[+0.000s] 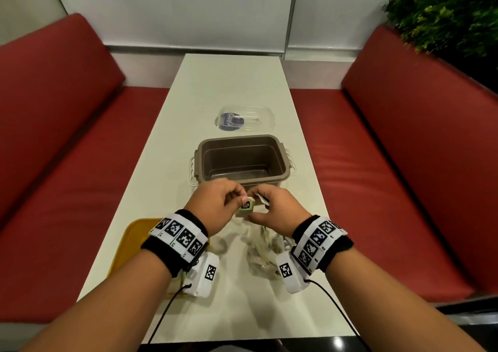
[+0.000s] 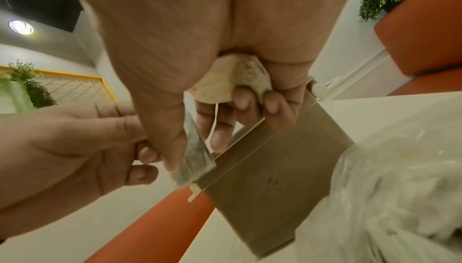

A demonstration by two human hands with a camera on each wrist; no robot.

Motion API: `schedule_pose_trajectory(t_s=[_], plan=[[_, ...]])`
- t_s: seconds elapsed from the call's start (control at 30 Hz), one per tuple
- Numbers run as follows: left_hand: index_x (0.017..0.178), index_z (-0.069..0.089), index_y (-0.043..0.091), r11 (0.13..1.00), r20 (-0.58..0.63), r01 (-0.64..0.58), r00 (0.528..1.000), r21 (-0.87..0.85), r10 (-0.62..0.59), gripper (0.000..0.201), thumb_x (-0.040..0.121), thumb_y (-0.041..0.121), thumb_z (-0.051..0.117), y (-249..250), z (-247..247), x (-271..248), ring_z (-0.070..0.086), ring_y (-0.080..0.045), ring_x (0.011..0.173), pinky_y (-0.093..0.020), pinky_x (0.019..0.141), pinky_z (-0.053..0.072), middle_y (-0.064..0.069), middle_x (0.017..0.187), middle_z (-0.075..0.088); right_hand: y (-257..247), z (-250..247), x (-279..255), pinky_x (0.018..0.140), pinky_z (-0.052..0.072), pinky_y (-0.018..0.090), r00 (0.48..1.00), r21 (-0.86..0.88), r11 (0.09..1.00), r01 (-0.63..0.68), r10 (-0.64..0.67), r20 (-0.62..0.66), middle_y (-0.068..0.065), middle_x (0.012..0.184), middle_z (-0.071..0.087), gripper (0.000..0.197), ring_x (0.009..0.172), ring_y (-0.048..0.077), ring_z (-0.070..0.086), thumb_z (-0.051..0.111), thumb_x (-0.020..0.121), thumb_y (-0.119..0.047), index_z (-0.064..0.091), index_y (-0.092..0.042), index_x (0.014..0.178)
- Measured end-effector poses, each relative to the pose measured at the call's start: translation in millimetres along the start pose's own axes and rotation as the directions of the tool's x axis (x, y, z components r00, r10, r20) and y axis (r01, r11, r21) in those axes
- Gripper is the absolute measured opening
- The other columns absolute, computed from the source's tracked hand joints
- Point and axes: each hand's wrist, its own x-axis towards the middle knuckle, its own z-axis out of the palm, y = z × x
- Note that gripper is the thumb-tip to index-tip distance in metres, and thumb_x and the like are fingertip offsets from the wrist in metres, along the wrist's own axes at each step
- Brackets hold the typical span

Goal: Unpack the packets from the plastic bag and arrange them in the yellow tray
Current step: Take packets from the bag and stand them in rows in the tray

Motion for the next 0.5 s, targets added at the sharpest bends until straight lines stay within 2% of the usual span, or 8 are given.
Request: schedule_pose_trajectory(t_s=[0.17,0.3,0.4,0.5], plan=[[0.083,0.068,0.027,0.997,-0.028,0.022,0.999,-0.078,-0.025,0.006,0.088,0.024,0.068,-9.5,-25.3,-8.8,0.056,-0.005,0.068,-0.012,0.062,0.042,0.010,0.075,0.063,-14.0,17.9,11.1,0.076,0.052,0.035,1.000,-0.002,1.000,-0.009,0.009,-0.030,-0.006,0.082,0.069,0.008,0.078,0.012,0.062,0.076,0.083,-0.021,0.072,-0.017,0.090],[0.084,0.068,0.029,1.000,0.031,0.015,0.999,-0.024,-0.014,0.003,0.087,0.028,0.069,-22.3,-44.1,-14.6,0.055,-0.002,0.070,-0.008,0.063,0.038,0.011,0.080,0.063,-30.8,29.9,19.3,0.074,0.051,0.032,1.000,-0.025,1.000,0.014,-0.014,-0.011,-0.007,0.080,0.069,0.008,0.077,0.013,0.061,0.077,0.082,-0.021,0.073,-0.018,0.088],[0.084,0.069,0.029,0.999,0.115,0.027,0.993,0.025,-0.029,0.004,0.087,0.030,0.069,-31.3,-56.3,-18.9,0.053,-0.001,0.068,-0.010,0.062,0.035,0.012,0.080,0.063,-38.8,43.1,23.2,0.071,0.049,0.032,0.999,-0.046,0.998,0.031,-0.031,-0.018,-0.006,0.079,0.067,0.009,0.074,0.014,0.058,0.078,0.081,-0.019,0.072,-0.015,0.087],[0.084,0.070,0.027,0.999,0.164,0.052,0.985,0.009,-0.053,0.003,0.087,0.027,0.070,-40.7,-65.9,-25.3,0.056,-0.003,0.071,-0.015,0.066,0.040,0.012,0.080,0.065,-42.6,60.4,26.4,0.070,0.050,0.032,1.000,-0.057,0.998,0.024,-0.025,-0.008,-0.004,0.078,0.068,0.008,0.073,0.015,0.059,0.076,0.080,-0.018,0.069,-0.014,0.083]])
